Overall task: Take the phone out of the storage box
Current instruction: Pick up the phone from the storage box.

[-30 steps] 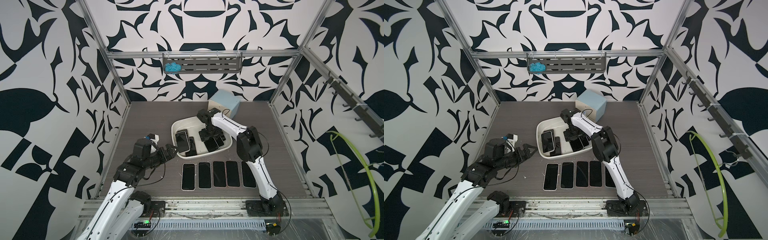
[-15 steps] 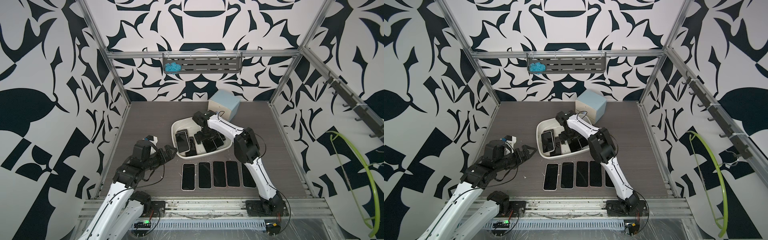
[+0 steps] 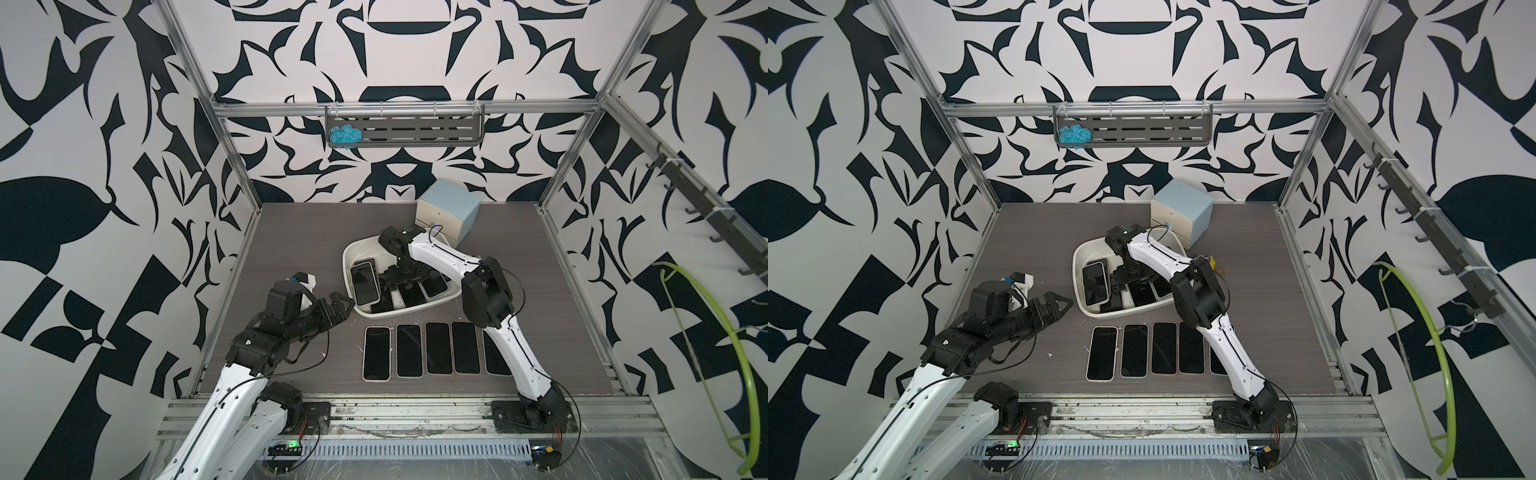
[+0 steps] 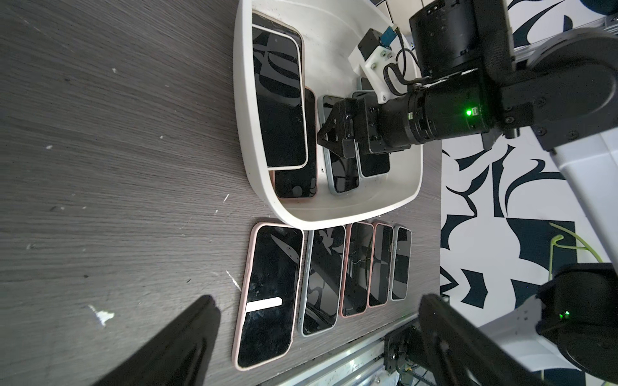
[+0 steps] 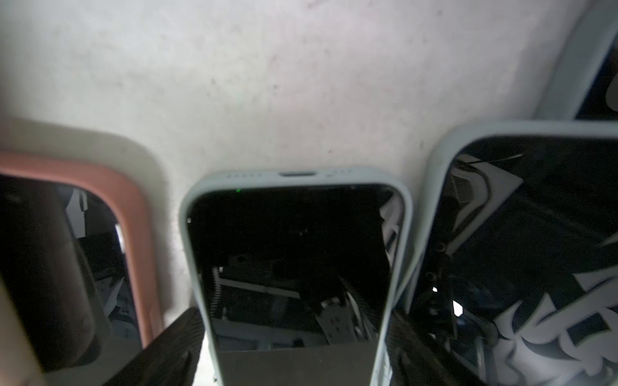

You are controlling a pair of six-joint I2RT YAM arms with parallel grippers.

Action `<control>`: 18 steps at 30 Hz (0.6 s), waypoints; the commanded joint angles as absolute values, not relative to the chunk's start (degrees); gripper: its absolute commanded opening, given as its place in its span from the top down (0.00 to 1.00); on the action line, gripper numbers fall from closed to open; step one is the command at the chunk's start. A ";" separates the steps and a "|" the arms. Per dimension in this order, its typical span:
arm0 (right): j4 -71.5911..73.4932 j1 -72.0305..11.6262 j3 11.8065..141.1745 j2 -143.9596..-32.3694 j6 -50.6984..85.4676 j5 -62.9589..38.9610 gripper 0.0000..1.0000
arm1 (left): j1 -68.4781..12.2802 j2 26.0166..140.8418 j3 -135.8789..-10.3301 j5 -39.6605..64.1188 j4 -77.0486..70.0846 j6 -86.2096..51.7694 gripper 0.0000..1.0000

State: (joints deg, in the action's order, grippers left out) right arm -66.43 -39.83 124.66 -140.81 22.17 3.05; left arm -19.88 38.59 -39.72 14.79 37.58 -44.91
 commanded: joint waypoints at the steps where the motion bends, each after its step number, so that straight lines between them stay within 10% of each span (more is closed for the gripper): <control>1: -67.76 -39.29 123.70 -146.32 23.12 1.39 0.09 | -19.60 37.94 -39.78 15.30 39.33 -43.35 0.00; 18: -64.43 -38.65 130.19 -135.99 22.55 3.72 0.28 | -19.51 42.36 -42.34 16.00 37.35 -42.06 0.00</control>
